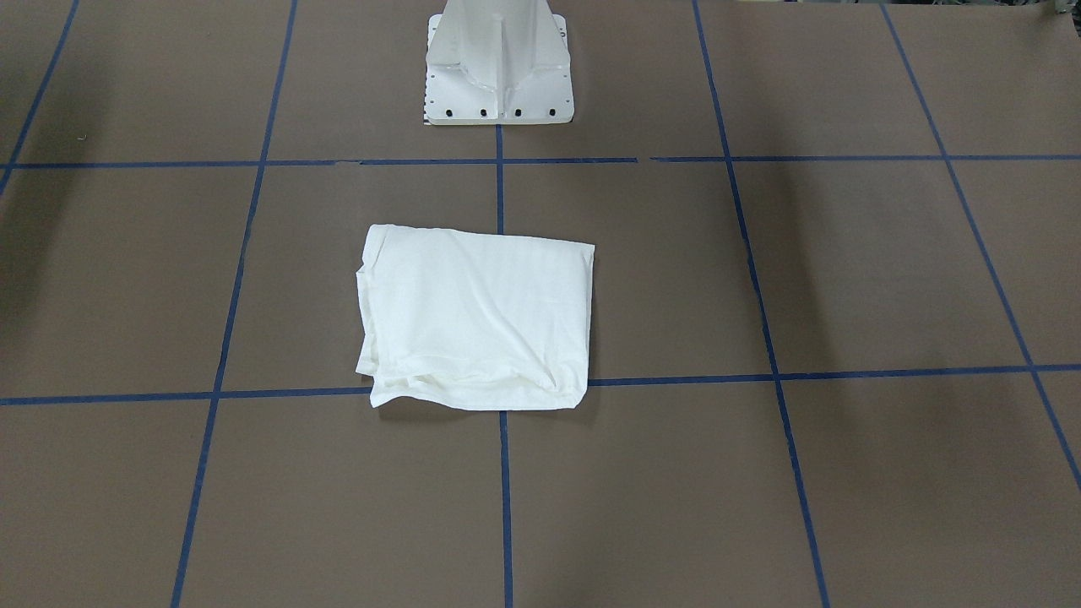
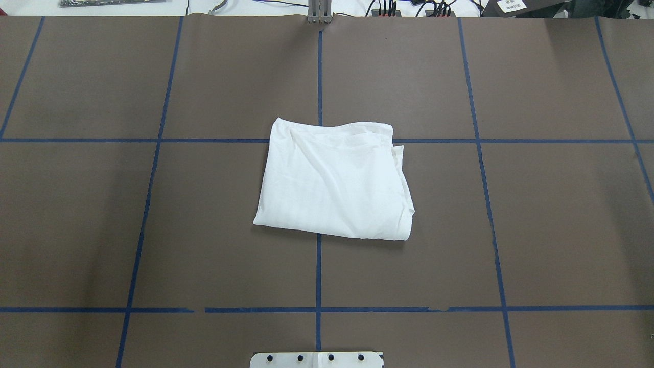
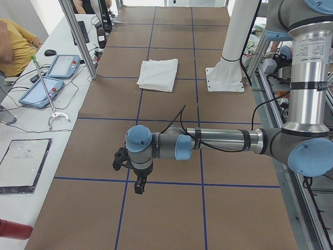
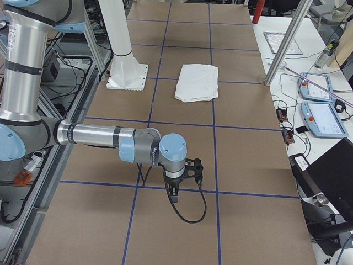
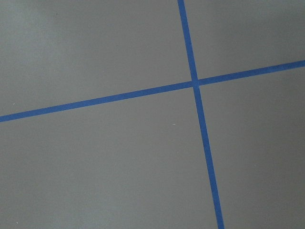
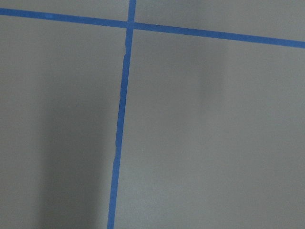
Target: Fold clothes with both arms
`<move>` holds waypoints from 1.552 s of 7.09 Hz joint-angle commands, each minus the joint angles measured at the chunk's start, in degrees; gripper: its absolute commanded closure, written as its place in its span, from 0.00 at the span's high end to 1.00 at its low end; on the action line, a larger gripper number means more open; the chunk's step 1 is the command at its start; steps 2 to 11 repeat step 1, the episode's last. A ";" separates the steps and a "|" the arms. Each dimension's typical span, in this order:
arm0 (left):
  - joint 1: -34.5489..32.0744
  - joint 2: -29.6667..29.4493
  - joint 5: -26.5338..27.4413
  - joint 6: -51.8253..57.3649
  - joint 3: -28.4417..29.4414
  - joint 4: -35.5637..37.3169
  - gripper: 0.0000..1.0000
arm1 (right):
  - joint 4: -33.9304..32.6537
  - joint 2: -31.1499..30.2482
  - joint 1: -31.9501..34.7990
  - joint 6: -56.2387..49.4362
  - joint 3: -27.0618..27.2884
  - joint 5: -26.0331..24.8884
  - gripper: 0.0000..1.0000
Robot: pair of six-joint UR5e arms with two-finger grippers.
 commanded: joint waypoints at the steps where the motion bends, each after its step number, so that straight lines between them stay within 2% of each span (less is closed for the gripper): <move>1: 0.00 0.00 -0.03 0.04 0.00 -0.12 1.00 | 0.00 0.08 -0.01 0.09 0.10 0.00 1.00; 11: 0.00 0.00 -0.03 0.04 0.00 -0.12 1.00 | 0.00 0.08 -0.01 0.09 0.10 0.00 1.00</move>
